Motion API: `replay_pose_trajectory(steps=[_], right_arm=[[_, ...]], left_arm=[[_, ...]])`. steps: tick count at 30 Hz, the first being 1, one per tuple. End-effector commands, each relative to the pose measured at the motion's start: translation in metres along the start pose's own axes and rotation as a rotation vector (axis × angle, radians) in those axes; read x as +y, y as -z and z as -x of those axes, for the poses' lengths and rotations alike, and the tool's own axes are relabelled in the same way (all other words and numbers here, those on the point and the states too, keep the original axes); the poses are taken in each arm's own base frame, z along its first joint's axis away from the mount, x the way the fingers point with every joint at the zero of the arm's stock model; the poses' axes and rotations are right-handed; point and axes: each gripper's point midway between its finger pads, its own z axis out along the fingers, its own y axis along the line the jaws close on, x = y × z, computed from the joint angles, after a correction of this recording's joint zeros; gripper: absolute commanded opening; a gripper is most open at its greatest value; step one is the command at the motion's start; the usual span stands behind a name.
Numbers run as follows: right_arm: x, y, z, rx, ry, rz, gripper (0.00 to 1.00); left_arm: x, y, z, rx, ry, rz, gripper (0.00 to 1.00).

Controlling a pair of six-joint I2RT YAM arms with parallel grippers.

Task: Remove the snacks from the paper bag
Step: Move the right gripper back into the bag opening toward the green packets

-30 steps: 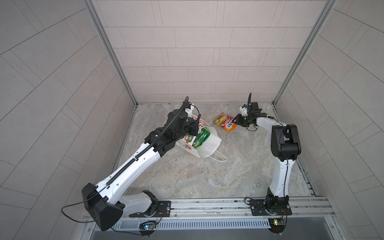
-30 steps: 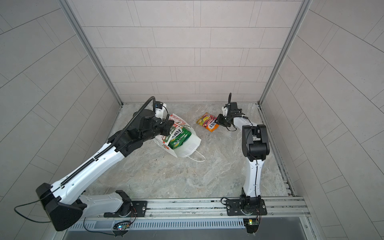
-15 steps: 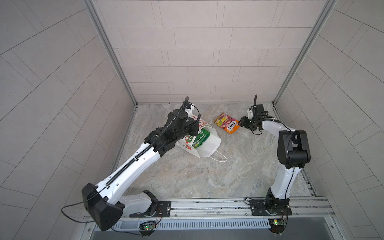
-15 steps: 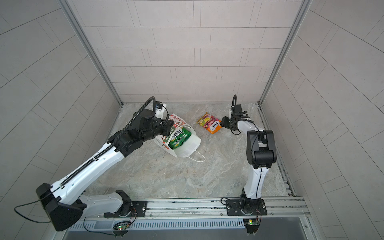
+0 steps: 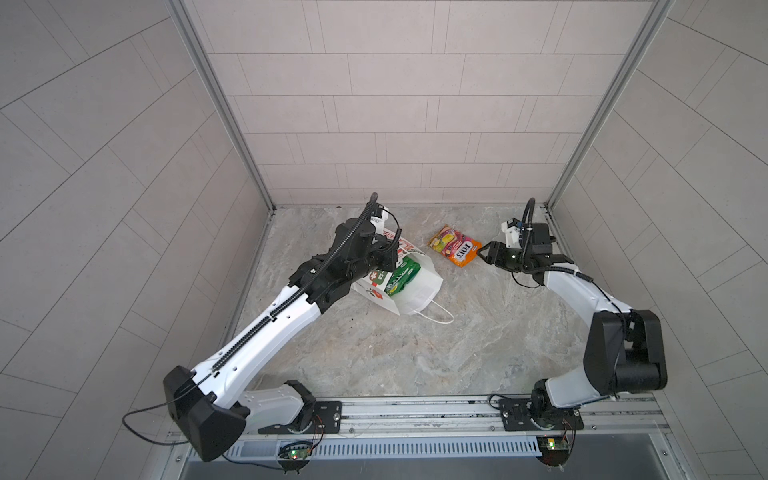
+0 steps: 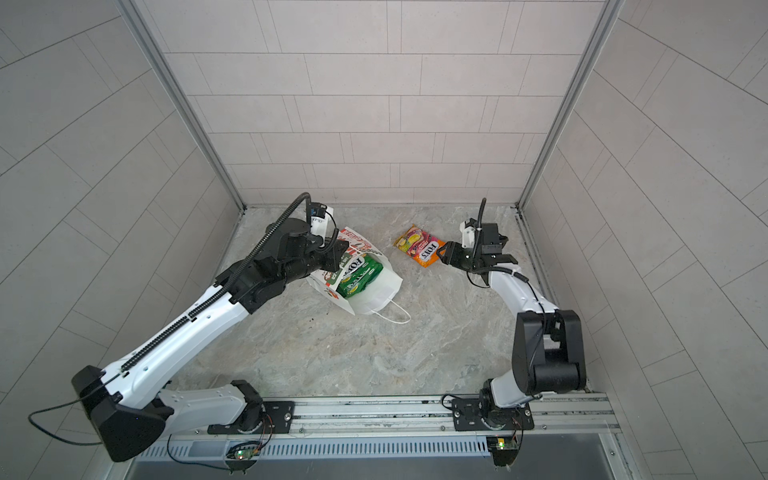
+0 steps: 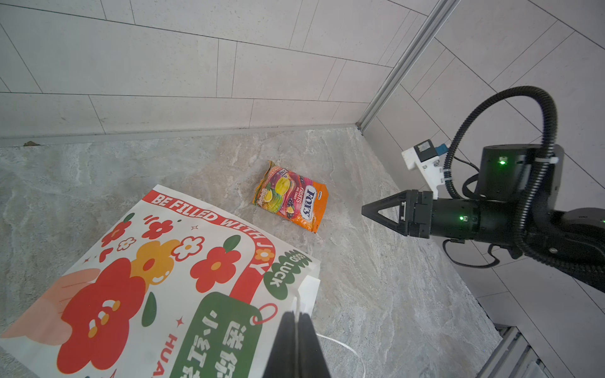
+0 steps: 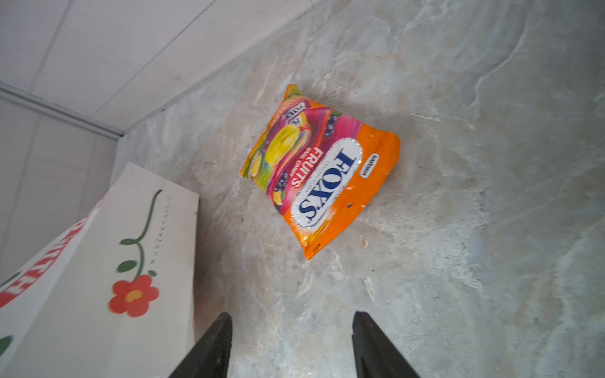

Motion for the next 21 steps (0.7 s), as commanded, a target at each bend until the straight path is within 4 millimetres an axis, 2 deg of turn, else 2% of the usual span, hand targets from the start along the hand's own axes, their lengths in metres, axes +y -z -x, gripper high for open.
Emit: replay_pose_trajectory(steps=[1, 6, 12, 16, 21], right_arm=[[0.045, 0.016, -0.005, -0.022, 0.058, 0.164, 0.60], [0.098, 0.022, -0.040, 0.038, 0.149, 0.309, 0.60], [0.152, 0.019, -0.091, 0.101, 0.273, 0.422, 0.59], [0.174, 0.010, -0.117, 0.108, 0.324, 0.456, 0.57], [0.188, -0.003, -0.144, 0.165, 0.363, 0.483, 0.55]], left_arm=[[-0.003, 0.010, 0.008, -0.039, -0.005, -0.012, 0.00], [-0.003, 0.008, 0.007, -0.034, -0.006, -0.013, 0.00], [-0.002, 0.010, 0.010, -0.048, -0.003, -0.003, 0.00], [-0.003, 0.011, 0.012, -0.052, 0.000, -0.005, 0.00], [-0.004, 0.011, 0.015, -0.058, 0.013, -0.006, 0.00]])
